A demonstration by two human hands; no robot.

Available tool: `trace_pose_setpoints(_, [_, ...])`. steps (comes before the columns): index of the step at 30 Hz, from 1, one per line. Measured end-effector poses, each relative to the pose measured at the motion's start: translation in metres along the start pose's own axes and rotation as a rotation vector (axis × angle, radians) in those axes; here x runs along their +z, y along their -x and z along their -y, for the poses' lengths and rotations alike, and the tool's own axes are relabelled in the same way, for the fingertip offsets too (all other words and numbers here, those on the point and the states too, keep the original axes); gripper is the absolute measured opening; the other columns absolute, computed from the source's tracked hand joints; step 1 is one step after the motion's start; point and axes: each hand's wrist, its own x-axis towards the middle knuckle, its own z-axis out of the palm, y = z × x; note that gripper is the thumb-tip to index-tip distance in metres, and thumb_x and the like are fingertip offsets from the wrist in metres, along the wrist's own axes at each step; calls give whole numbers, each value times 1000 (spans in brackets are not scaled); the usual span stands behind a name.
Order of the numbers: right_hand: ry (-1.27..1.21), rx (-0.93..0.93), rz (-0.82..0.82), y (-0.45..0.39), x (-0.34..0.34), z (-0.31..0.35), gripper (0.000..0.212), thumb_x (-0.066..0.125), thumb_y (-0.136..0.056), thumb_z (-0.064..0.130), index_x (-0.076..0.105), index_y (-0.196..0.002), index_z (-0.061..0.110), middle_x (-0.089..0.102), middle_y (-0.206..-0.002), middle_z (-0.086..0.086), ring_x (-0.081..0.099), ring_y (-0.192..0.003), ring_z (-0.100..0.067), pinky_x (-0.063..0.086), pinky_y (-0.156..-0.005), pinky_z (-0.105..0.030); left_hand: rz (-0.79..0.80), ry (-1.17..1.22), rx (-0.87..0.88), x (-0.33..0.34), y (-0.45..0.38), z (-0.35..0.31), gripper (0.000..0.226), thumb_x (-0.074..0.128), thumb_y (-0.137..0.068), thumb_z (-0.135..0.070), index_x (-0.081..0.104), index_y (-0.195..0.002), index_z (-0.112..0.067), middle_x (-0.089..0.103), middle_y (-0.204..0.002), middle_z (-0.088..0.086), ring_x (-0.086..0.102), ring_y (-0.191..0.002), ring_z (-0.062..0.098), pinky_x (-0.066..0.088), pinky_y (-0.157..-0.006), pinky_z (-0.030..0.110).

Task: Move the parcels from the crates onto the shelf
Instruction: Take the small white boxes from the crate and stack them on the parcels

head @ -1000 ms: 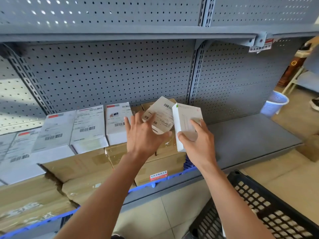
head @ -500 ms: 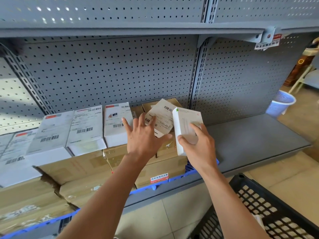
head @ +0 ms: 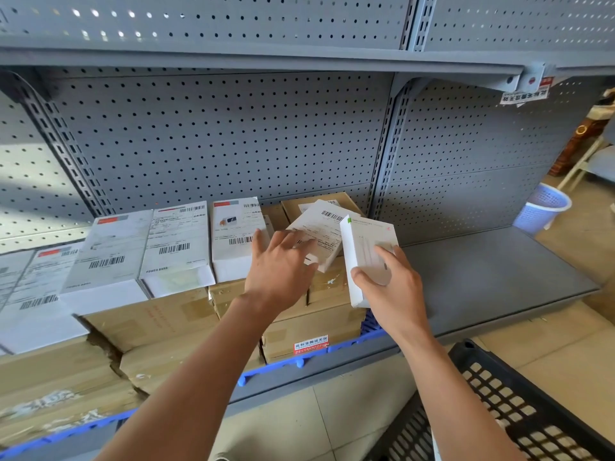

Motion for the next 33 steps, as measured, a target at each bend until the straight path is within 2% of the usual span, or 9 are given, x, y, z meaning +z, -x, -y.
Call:
trace_pose_setpoints(5, [5,-5,2,0,2,-1,74,57,-74,65,53,-139,30,45,-140,15,47,-127,-23,57,-93,-47,-56,3,-3,4,1,5,41,52,-99,-44,56,-139,-37,52,-143,-5,44,-126,25,23,-114,55])
trace_pose_setpoints(13, [8,-12,-4,2,2,0,75,57,-74,64,53,-140,29,45,-138,17,47,-128,-21,55,-97,-48,-103,-46,1,6,4,3,47,56,-94,-41,53,-140,-35,52,-134,2,45,-120,28,28,-109,58])
trace_pose_setpoints(17, [23,-23,-12,1,1,1,74,57,-75,64,54,-139,29,45,-141,16,47,-129,-22,54,-97,-48,-111,-33,1,7,4,3,47,58,-93,-36,55,-140,-29,54,-137,1,47,-125,27,20,-114,60])
trace_pose_setpoints(20, [39,-19,-13,0,0,0,75,56,-74,66,54,-139,30,45,-144,14,47,-130,-23,53,-98,-49,-87,-23,12,8,4,5,47,56,-95,-26,53,-142,-28,51,-146,-1,45,-135,23,10,-118,66])
trace_pose_setpoints(22, [49,-15,-13,1,0,0,76,55,-73,67,54,-139,29,45,-144,14,48,-129,-23,53,-98,-49,-66,-27,11,7,4,5,49,55,-95,-19,51,-143,-29,53,-146,-4,47,-133,21,7,-118,68])
trace_pose_setpoints(26, [41,-11,-9,2,-1,1,76,55,-73,68,53,-139,30,45,-144,15,48,-129,-23,54,-98,-50,-72,-77,-5,4,5,3,53,54,-93,-13,49,-143,-30,56,-139,-3,51,-123,26,9,-117,69])
trace_pose_setpoints(33, [50,-19,-4,4,-4,6,77,53,-73,68,55,-138,28,46,-143,14,48,-129,-24,54,-99,-48,-66,-106,-44,1,6,7,63,55,-87,-4,50,-145,-29,52,-143,0,46,-128,28,7,-117,65])
